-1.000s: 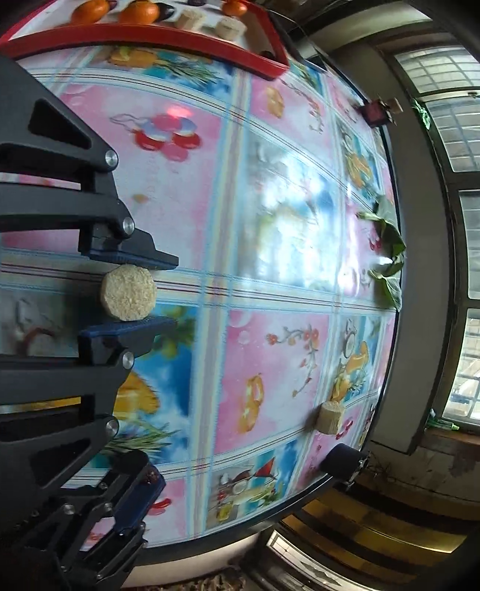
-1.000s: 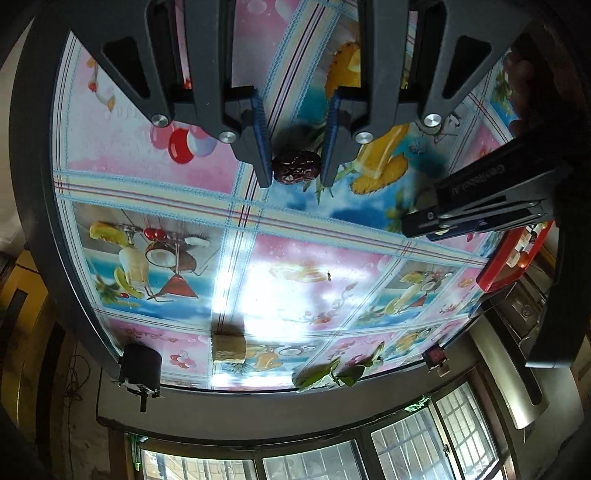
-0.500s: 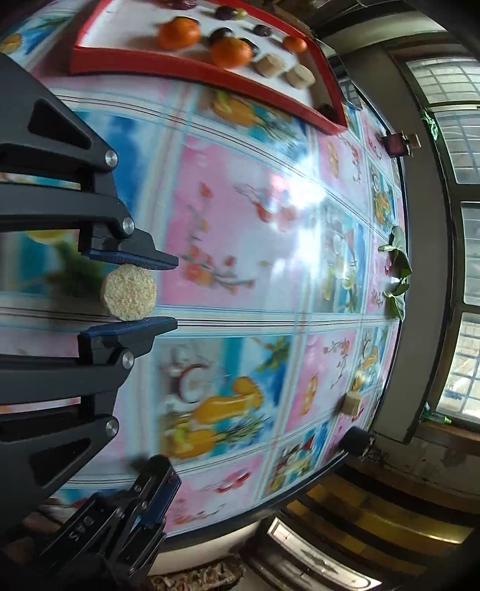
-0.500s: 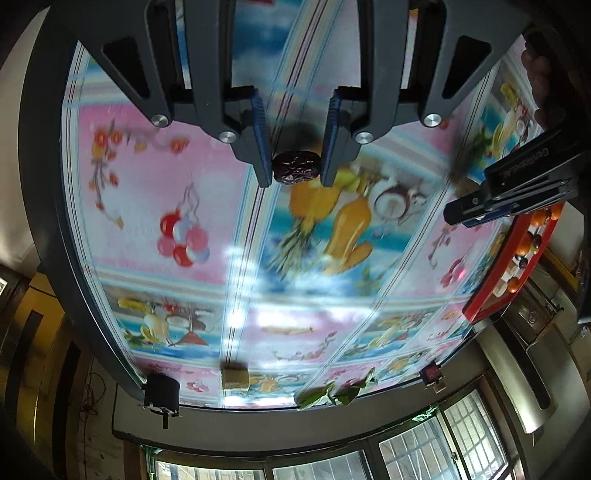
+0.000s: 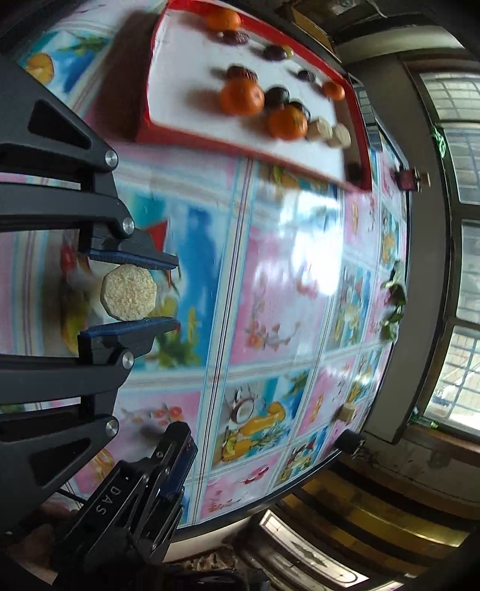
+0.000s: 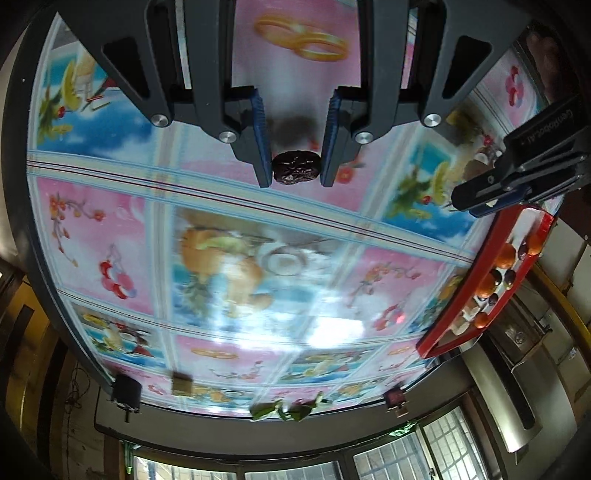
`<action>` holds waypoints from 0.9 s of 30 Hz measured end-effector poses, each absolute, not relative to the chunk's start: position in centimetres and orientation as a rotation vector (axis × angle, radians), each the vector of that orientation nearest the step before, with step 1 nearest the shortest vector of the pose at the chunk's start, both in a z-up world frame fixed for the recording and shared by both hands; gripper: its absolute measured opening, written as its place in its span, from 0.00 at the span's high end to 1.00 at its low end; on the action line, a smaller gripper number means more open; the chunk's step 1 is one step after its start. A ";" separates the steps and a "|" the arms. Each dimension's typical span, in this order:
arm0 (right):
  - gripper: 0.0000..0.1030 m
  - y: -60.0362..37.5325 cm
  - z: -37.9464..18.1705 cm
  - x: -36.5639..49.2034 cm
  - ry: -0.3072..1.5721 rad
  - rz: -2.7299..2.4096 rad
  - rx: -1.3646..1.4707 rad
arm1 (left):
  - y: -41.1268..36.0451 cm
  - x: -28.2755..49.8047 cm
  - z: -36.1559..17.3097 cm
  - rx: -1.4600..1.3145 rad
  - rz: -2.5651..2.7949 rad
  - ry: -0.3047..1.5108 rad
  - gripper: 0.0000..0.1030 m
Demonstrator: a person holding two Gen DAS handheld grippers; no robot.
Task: Organize fruits
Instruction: 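Carry the rice cake and dark date over the red tray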
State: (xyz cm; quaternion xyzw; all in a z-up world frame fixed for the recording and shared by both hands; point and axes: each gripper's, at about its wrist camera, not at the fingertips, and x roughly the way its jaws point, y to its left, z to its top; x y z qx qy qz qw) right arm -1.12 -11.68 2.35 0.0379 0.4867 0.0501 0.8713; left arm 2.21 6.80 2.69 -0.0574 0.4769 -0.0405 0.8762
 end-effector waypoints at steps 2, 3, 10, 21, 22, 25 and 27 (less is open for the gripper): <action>0.73 -10.3 2.5 -0.9 1.018 0.123 0.077 | 8.0 1.9 2.9 -0.129 -0.068 0.992 0.75; 0.73 -9.4 2.6 -0.7 1.019 0.137 0.075 | 8.7 1.8 3.1 -0.138 -0.063 0.990 0.75; 0.72 -3.1 3.5 1.0 1.008 0.228 0.051 | 14.6 1.3 4.4 -0.182 0.029 0.950 0.75; 0.72 6.9 4.9 3.9 0.975 0.383 -0.007 | 24.8 2.2 4.9 -0.205 0.242 0.914 0.76; 0.72 7.6 4.9 4.1 0.975 0.394 -0.013 | 25.3 2.4 4.7 -0.207 0.252 0.917 0.76; 0.72 10.2 4.4 4.8 0.982 0.428 -0.047 | 26.6 2.9 4.0 -0.218 0.272 0.932 0.76; 0.72 11.3 3.8 5.0 0.993 0.442 -0.057 | 27.1 3.0 3.6 -0.222 0.276 0.941 0.76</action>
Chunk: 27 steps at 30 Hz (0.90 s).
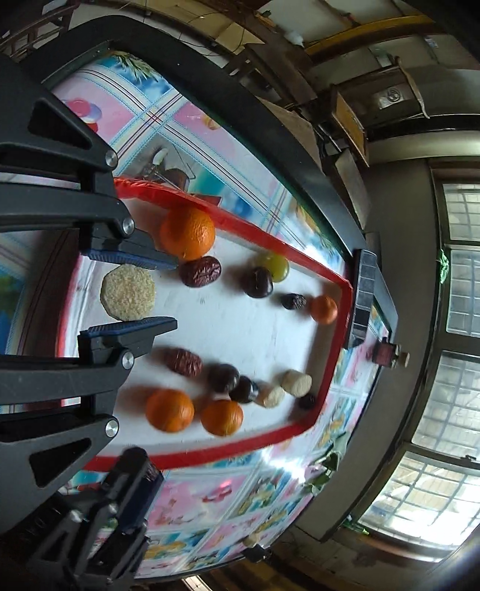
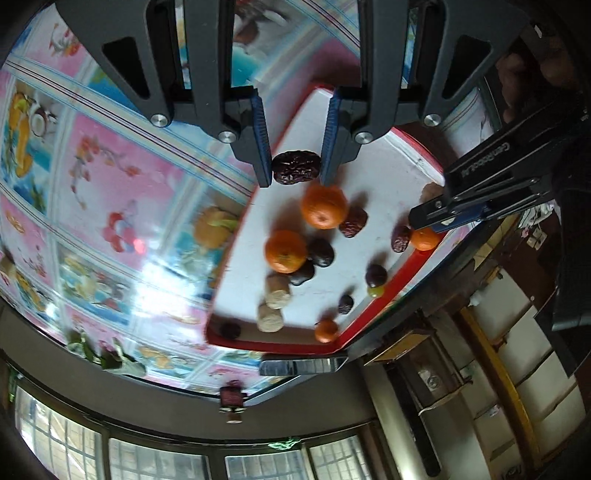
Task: Organize fruits
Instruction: 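Carry the rice cake and dark date over the red tray, then lower the rice cake and date into the tray and open both grippers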
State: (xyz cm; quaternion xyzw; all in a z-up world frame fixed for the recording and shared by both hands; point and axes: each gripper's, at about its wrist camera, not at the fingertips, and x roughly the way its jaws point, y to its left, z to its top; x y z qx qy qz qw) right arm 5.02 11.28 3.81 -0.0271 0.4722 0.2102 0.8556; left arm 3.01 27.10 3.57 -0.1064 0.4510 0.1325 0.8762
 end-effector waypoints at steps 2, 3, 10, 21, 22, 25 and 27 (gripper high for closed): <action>0.72 12.1 3.2 5.3 1.010 0.450 -0.066 | 27.4 3.2 3.2 -0.223 0.279 0.944 0.76; 0.72 12.4 2.9 5.3 1.016 0.456 -0.071 | 27.5 3.4 3.0 -0.222 0.282 0.948 0.76; 0.72 13.7 1.6 5.7 1.045 0.467 -0.091 | 27.4 4.1 2.1 -0.208 0.276 0.967 0.76; 0.72 14.4 0.6 6.1 1.072 0.477 -0.096 | 26.8 4.6 1.3 -0.194 0.274 0.990 0.75; 0.72 14.5 0.6 6.1 1.072 0.477 -0.103 | 26.8 4.7 1.3 -0.197 0.273 0.991 0.75; 0.72 14.7 0.5 6.1 1.077 0.478 -0.107 | 26.8 4.7 1.3 -0.206 0.271 0.999 0.69; 0.72 14.8 0.4 6.0 1.077 0.476 -0.113 | 26.8 4.7 1.3 -0.206 0.277 1.004 0.57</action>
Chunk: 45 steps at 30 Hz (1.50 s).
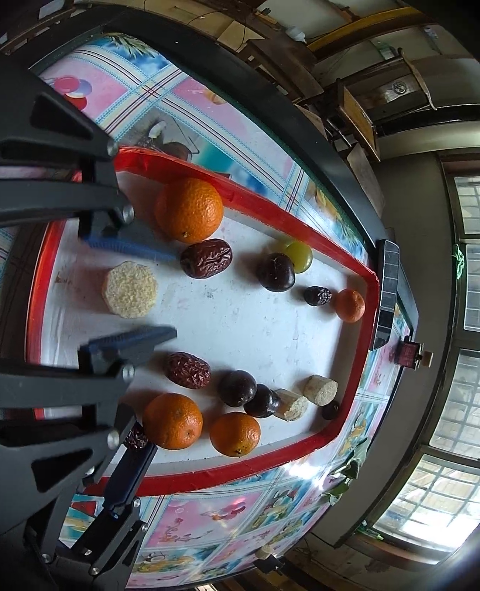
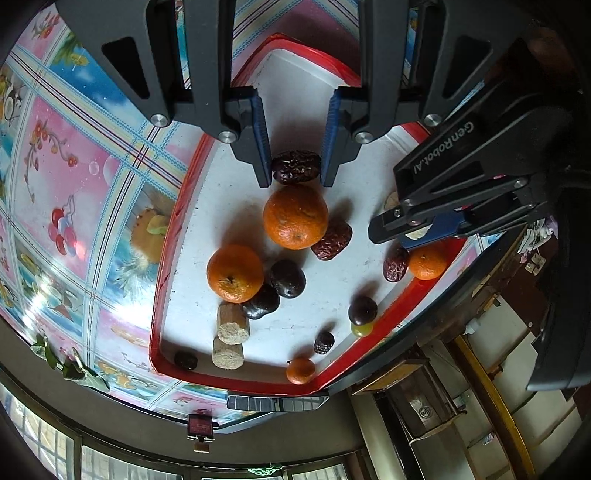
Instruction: Organize fruits
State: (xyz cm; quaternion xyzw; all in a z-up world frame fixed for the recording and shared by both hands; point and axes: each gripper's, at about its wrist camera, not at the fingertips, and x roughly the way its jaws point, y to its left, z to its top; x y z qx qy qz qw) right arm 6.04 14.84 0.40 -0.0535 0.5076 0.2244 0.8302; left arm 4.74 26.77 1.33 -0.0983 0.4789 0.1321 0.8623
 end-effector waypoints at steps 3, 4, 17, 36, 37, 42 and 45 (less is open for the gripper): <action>0.72 15.0 0.4 6.1 1.081 0.473 -0.123 | 26.8 4.6 1.3 -0.213 0.282 1.008 0.54; 0.71 15.0 0.4 6.1 1.082 0.472 -0.125 | 26.8 4.5 1.4 -0.218 0.282 1.011 0.53; 0.49 14.8 2.6 4.8 1.022 0.429 -0.186 | 26.4 2.3 3.8 -0.225 0.319 0.956 0.29; 0.18 10.6 5.2 -2.8 0.988 0.348 -0.132 | 23.8 -4.7 5.5 -0.217 0.408 0.881 0.23; 0.18 10.3 5.2 -2.9 0.991 0.342 -0.123 | 23.8 -5.2 5.7 -0.216 0.431 0.861 0.23; 0.18 9.1 4.9 -3.7 0.999 0.295 -0.110 | 23.7 -6.0 6.1 -0.220 0.468 0.837 0.23; 0.18 9.0 4.8 -4.0 1.002 0.282 -0.130 | 23.5 -6.2 5.9 -0.226 0.458 0.852 0.23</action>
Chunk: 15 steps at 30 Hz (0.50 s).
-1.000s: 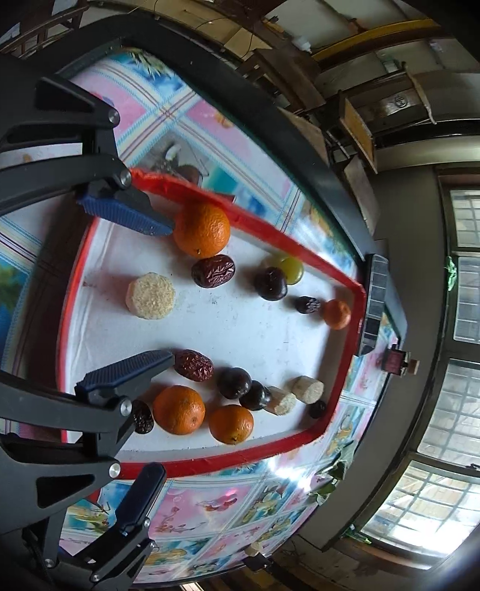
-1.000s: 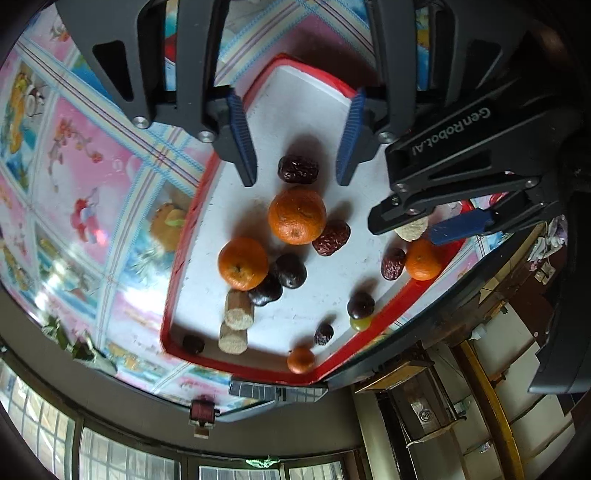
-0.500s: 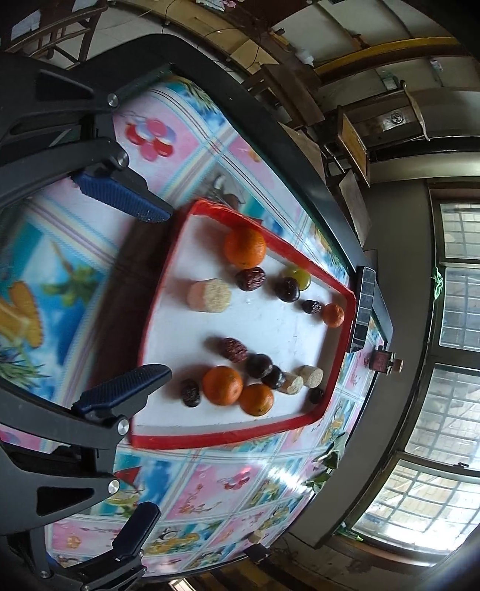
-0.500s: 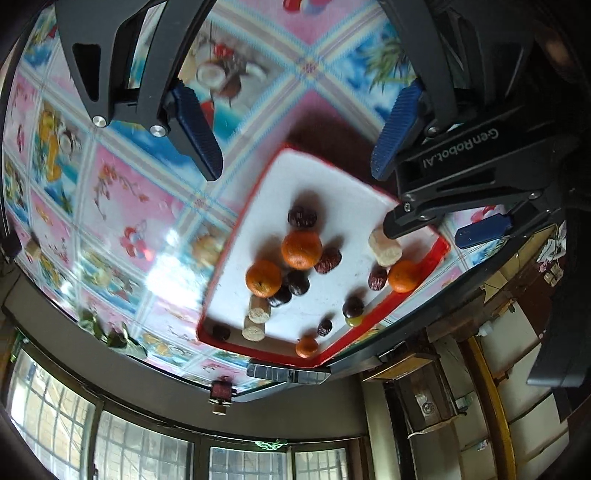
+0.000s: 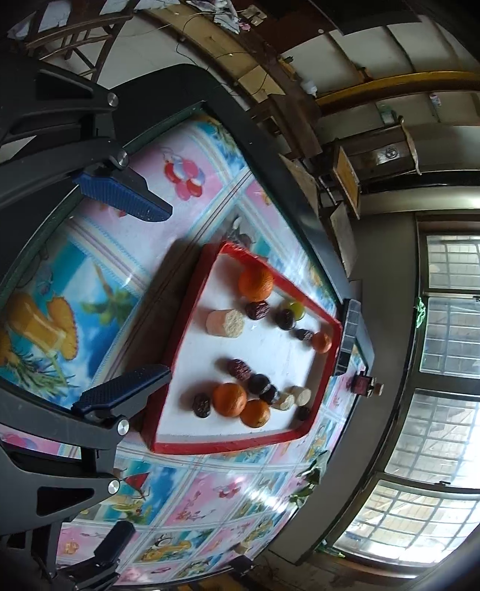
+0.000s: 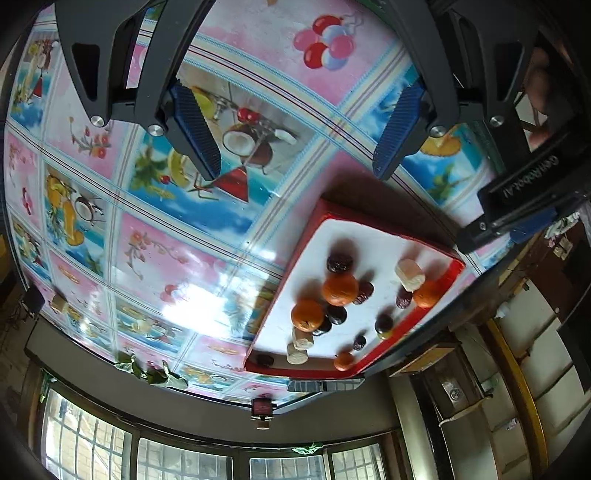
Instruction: Organize fruits
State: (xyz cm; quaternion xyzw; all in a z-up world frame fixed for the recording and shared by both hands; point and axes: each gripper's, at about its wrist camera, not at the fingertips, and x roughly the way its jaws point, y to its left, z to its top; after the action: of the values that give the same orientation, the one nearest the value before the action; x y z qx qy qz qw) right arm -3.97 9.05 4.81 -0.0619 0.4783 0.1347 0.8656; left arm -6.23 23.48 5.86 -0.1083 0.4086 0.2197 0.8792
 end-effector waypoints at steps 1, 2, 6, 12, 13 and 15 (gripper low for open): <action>0.18 9.1 4.9 -4.1 1.001 0.282 -0.137 | 23.3 -6.3 5.8 -0.221 0.458 0.853 0.23; 0.18 9.2 4.9 -4.2 0.998 0.283 -0.142 | 23.2 -6.4 5.7 -0.216 0.457 0.855 0.23; 0.18 9.5 5.1 -4.6 0.982 0.294 -0.175 | 22.6 -6.7 5.5 -0.199 0.446 0.863 0.23; 0.17 9.6 4.8 -4.6 0.990 0.299 -0.190 | 22.4 -7.1 5.4 -0.205 0.423 0.866 0.23; 0.17 9.6 4.7 -4.5 0.996 0.300 -0.189 | 22.4 -7.1 5.5 -0.202 0.419 0.862 0.23; 0.17 9.5 4.6 -4.5 0.999 0.298 -0.188 | 22.3 -7.3 5.7 -0.198 0.403 0.852 0.23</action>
State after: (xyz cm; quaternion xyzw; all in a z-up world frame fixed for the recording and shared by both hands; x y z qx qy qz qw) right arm -4.45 9.48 4.65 -0.0898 0.4767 0.1421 0.8629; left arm -7.30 22.26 5.69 -0.0954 0.4097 0.1939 0.8862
